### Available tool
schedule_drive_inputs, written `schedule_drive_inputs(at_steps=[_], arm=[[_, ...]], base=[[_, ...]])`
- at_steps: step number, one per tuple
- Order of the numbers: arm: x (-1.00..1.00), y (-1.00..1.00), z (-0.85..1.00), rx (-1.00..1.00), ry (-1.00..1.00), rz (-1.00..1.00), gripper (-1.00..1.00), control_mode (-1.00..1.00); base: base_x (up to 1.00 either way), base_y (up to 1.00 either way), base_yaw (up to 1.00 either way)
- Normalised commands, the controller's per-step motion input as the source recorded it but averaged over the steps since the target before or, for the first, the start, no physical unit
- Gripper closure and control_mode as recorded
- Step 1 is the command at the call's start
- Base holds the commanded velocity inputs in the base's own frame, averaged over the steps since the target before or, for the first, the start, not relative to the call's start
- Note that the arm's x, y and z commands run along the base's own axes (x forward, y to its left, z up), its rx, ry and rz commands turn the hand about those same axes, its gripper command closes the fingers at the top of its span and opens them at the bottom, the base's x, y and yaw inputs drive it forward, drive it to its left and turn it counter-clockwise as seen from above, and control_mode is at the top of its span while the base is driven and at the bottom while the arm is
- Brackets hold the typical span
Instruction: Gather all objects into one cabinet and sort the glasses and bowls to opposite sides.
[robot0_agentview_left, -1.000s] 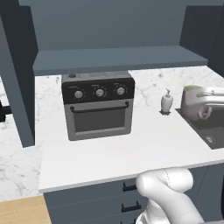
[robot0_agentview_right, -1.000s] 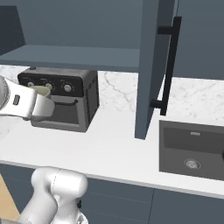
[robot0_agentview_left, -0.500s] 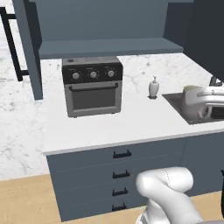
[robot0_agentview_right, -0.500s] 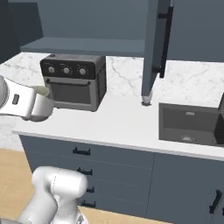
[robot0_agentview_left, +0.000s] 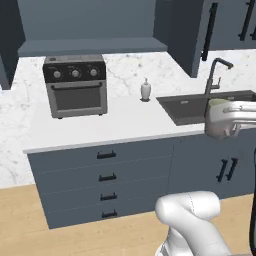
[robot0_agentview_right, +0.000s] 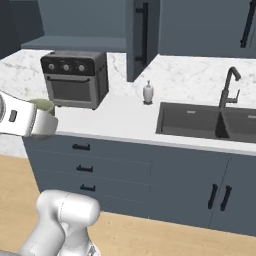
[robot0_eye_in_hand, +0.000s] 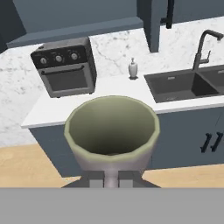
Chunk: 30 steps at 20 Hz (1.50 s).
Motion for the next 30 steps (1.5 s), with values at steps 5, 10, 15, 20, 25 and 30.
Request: schedule_drive_inputs(at_steps=[5, 10, 15, 20, 25, 30], arm=[[0.0, 0.0, 0.0, 0.0, 0.0, 0.0, 1.0, 1.0], [0.0, 0.0, 0.0, 0.0, 0.0, 0.0, 1.0, 1.0], [0.0, 0.0, 0.0, 0.0, 0.0, 0.0, 1.0, 1.0], [0.0, 0.0, 0.0, 0.0, 0.0, 0.0, 1.0, 1.0], [0.0, 0.0, 0.0, 0.0, 0.0, 0.0, 1.0, 1.0], [0.0, 0.0, 0.0, 0.0, 0.0, 0.0, 1.0, 1.0]], base=[[-0.44, -0.99, 0.0], [-0.34, -1.0, 0.0], [-0.18, -1.0, 0.0], [-0.15, -0.99, 0.0], [-0.18, -0.9, 0.0], [-0.09, -0.92, 0.0]])
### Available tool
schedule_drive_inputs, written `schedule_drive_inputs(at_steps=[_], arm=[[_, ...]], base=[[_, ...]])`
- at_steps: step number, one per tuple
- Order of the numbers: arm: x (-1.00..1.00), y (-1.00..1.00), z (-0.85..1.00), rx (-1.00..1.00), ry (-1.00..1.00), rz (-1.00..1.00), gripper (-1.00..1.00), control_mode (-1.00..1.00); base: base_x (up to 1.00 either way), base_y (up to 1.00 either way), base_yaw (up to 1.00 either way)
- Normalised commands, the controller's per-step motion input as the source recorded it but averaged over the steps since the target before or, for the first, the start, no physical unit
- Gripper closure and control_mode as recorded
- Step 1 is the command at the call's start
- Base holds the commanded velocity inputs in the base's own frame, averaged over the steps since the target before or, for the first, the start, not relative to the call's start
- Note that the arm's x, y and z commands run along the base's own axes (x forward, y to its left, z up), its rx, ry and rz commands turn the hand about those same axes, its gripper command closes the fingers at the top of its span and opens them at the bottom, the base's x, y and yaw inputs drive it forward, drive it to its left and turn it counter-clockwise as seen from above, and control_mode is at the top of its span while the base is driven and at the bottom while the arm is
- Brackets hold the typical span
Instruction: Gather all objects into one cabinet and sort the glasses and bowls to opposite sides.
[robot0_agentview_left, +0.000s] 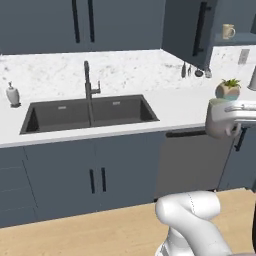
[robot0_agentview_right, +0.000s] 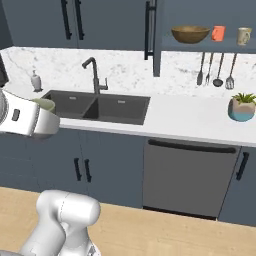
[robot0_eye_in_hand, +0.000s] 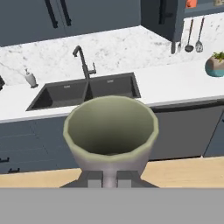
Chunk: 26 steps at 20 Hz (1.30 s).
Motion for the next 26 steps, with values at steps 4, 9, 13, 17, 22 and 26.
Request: schedule_drive_inputs(at_steps=[4, 9, 13, 17, 22, 26], arm=[[0.0, 0.0, 0.0, 0.0, 0.0, 0.0, 1.0, 1.0], [0.0, 0.0, 0.0, 0.0, 0.0, 0.0, 1.0, 1.0], [0.0, 0.0, 0.0, 0.0, 0.0, 0.0, 1.0, 1.0], [0.0, 0.0, 0.0, 0.0, 0.0, 0.0, 1.0, 1.0], [0.0, 0.0, 0.0, 0.0, 0.0, 0.0, 1.0, 1.0], [0.0, 0.0, 0.0, 0.0, 0.0, 0.0, 1.0, 1.0]], base=[[-0.06, -0.85, 0.0], [-0.01, -0.74, 0.0], [0.0, -0.71, 0.0], [0.1, -0.75, 0.0], [0.52, -0.65, 0.0], [0.59, -0.31, 0.0]])
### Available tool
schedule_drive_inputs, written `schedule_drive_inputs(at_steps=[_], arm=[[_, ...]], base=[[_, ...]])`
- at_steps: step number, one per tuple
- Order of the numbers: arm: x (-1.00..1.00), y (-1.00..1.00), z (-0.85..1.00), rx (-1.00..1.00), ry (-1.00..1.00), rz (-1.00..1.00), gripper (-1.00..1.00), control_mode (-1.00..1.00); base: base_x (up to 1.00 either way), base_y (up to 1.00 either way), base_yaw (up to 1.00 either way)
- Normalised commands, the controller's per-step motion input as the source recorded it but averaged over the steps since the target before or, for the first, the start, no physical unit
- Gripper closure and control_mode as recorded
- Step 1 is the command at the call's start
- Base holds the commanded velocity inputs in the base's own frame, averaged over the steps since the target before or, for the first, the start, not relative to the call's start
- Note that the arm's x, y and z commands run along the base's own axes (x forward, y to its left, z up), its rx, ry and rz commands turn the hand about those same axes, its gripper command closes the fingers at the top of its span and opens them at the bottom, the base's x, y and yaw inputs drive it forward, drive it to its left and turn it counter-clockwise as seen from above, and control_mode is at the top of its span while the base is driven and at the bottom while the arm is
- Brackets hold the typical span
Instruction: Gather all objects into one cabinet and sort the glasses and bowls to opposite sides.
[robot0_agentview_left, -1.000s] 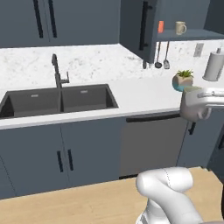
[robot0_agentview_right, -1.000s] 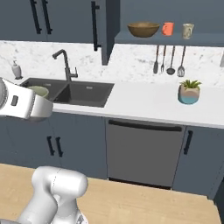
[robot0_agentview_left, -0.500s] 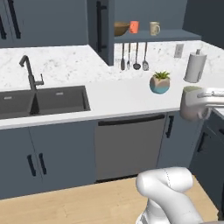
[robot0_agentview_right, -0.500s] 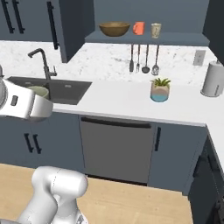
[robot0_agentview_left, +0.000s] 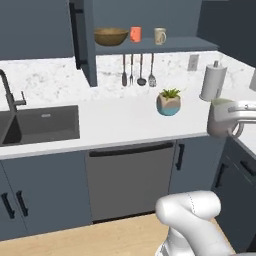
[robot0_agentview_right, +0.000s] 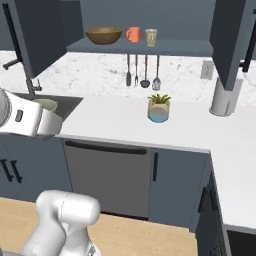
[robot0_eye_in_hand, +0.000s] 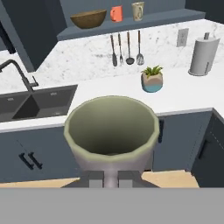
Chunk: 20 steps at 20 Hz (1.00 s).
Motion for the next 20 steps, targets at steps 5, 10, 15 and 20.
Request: schedule_drive_inputs(at_steps=[5, 10, 15, 20], arm=[[0.0, 0.0, 0.0, 0.0, 0.0, 0.0, 1.0, 1.0], [0.0, 0.0, 0.0, 0.0, 0.0, 0.0, 1.0, 1.0], [0.0, 0.0, 0.0, 0.0, 0.0, 0.0, 1.0, 1.0], [0.0, 0.0, 0.0, 0.0, 0.0, 0.0, 1.0, 1.0]], base=[[0.47, -0.13, 0.0], [0.47, -0.26, 0.0], [0.44, -0.33, -0.01], [0.43, -0.32, -0.02]])
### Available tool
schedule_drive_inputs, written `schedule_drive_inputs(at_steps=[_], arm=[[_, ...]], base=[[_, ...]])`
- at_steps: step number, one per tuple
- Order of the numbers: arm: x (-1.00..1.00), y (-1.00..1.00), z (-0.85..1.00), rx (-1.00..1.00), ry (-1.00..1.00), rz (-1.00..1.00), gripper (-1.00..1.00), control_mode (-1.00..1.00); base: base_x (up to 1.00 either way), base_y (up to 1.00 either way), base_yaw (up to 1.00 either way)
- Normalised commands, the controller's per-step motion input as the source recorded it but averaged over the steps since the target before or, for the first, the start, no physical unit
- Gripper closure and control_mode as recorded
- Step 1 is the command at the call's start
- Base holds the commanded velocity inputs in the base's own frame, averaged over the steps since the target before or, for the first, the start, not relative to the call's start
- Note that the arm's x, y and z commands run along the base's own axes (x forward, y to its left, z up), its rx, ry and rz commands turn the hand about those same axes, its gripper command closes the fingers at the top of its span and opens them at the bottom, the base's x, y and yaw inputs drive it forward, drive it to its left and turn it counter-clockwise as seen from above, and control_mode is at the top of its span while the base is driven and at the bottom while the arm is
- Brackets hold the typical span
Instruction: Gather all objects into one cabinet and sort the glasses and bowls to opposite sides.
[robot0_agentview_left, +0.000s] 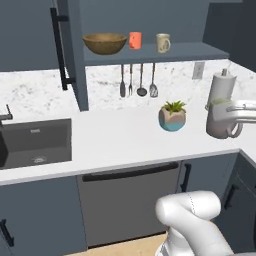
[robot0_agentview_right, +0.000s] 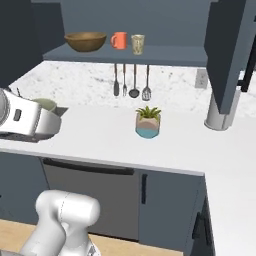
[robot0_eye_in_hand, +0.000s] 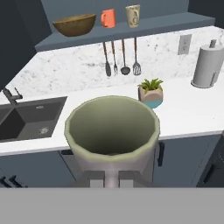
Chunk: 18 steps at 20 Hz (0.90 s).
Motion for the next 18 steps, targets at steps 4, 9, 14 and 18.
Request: schedule_drive_inputs(at_steps=[4, 9, 14, 18], arm=[[0.0, 0.0, 0.0, 0.0, 0.0, 0.0, 1.0, 1.0], [0.0, 0.0, 0.0, 0.0, 0.0, 0.0, 1.0, 1.0], [0.0, 0.0, 0.0, 0.0, 0.0, 0.0, 1.0, 1.0], [0.0, 0.0, 0.0, 0.0, 0.0, 0.0, 1.0, 1.0]], base=[[0.44, -0.21, -0.02], [0.5, -0.14, -0.02], [0.44, -0.06, -0.01], [0.29, -0.03, 0.0]])
